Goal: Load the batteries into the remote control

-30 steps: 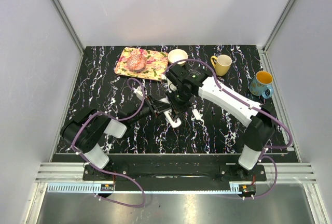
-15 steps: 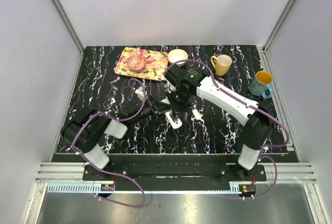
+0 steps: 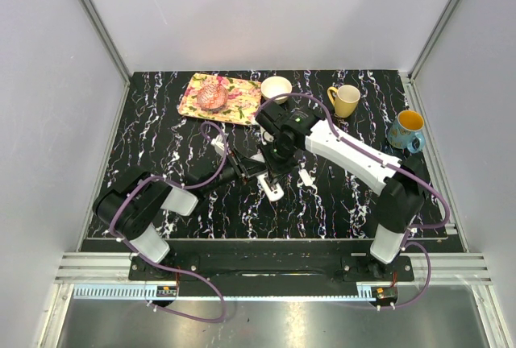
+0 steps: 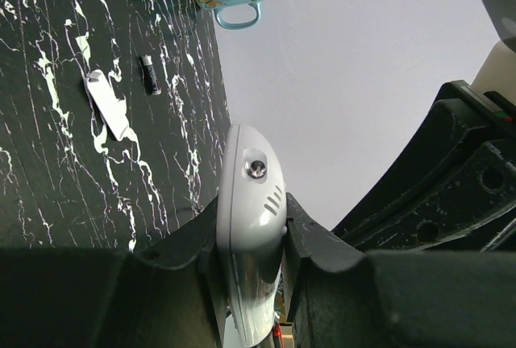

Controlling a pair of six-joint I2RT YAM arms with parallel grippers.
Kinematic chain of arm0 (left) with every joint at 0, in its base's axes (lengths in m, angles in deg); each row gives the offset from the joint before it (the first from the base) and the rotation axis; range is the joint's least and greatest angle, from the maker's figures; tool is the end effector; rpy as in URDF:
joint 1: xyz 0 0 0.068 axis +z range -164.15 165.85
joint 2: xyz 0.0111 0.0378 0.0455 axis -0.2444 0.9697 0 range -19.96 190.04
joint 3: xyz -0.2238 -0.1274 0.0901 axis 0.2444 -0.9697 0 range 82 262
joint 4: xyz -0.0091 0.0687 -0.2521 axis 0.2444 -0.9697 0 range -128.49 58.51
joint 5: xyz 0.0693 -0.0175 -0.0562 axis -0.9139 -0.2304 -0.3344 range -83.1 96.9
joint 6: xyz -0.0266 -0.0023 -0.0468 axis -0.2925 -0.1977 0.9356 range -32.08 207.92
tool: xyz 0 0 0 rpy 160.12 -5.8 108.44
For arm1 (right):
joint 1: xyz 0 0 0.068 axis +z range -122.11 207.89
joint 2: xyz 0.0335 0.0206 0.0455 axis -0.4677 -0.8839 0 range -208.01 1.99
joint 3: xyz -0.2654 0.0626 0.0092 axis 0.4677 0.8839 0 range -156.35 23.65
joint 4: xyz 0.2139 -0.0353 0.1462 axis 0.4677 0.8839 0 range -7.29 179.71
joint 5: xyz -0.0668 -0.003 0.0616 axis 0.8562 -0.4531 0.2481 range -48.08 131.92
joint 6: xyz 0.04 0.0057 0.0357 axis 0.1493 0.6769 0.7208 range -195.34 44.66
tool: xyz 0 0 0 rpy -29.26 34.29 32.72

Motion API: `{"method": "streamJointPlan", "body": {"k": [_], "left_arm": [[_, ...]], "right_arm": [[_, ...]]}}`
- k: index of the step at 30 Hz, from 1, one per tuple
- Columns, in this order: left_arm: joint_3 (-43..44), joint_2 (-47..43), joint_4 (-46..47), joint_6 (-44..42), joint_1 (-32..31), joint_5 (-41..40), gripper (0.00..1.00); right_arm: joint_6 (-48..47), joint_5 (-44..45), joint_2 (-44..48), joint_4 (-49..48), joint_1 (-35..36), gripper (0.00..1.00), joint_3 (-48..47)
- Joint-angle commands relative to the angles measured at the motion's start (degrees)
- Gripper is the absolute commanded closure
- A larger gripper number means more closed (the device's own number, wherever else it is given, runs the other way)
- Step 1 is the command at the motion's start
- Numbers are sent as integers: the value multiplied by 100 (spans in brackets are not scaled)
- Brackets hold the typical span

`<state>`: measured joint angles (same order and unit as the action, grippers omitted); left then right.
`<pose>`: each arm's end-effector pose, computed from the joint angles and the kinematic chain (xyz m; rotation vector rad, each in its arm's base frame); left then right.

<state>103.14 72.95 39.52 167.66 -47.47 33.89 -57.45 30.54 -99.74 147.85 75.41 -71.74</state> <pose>0.2190 -0.1633 0.1619 -0.3346 1.9196 -1.8119 0.2368 0.2691 0.3014 -0.7965 2.8246 0.5045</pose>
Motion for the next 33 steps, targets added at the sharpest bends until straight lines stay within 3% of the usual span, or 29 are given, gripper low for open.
{"method": "streamJointPlan", "body": {"k": [1, 19, 33], "left_arm": [[109, -229, 2427, 15, -25, 9, 100], [127, -237, 2366, -38, -43, -44, 100], [241, -352, 2418, 102, -254, 97, 100]], "right_arm": [[92, -14, 276, -116, 46, 100, 126], [206, -313, 400, -239, 187, 100, 276], [417, 39, 338, -775, 195, 100, 372]]}}
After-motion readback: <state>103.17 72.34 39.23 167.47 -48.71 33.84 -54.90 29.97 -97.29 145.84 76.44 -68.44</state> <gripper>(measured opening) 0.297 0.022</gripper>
